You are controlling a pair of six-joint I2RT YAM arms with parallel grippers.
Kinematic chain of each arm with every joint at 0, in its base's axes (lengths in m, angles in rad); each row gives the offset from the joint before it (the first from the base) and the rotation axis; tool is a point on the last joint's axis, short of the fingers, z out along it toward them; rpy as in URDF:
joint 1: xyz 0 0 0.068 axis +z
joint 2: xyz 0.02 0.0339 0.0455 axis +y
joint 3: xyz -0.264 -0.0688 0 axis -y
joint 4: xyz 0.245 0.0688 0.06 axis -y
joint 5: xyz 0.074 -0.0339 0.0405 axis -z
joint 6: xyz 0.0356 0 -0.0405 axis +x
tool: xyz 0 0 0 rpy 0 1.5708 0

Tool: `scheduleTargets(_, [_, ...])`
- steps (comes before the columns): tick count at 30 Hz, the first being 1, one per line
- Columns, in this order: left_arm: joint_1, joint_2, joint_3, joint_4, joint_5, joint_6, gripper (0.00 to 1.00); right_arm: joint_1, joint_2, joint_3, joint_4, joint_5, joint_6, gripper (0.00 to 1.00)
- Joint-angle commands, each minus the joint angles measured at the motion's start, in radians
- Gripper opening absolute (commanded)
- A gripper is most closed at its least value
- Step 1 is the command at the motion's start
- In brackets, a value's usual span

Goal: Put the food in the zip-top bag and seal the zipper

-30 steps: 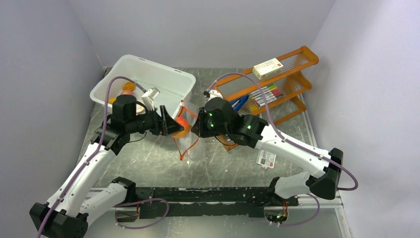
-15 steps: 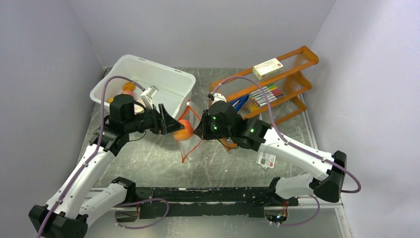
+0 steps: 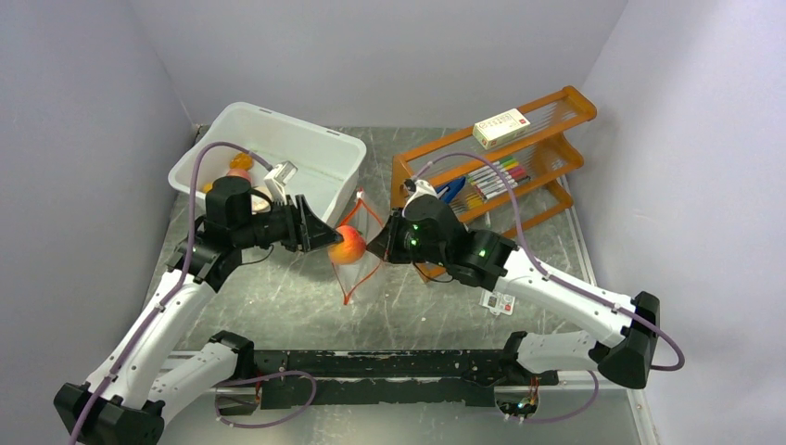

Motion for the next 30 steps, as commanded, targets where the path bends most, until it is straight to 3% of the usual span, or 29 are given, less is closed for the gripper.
scheduleTargets(1, [-0.011,0.01,0.03,-0.055,-0.021,0.045,0.55,-0.009,-0.025,-0.005,0.107,-0.021,0.034,0.0])
scheduleTargets(9, [-0.011,0.028,-0.006,-0.032,-0.009,0.056,0.58,-0.013,-0.011,-0.002,0.132,-0.051,0.034,0.0])
scheduleTargets(13, [-0.014,0.043,0.02,-0.093,-0.071,0.094,0.55,-0.015,0.007,0.006,0.139,-0.076,0.024,0.0])
scheduleTargets(20, [-0.014,0.024,0.037,-0.076,-0.045,0.077,0.55,-0.017,-0.001,0.007,0.136,-0.067,0.017,0.0])
scheduleTargets(30, [-0.014,-0.013,0.142,-0.27,-0.219,0.189,0.71,-0.042,-0.049,-0.005,0.108,-0.048,0.008,0.0])
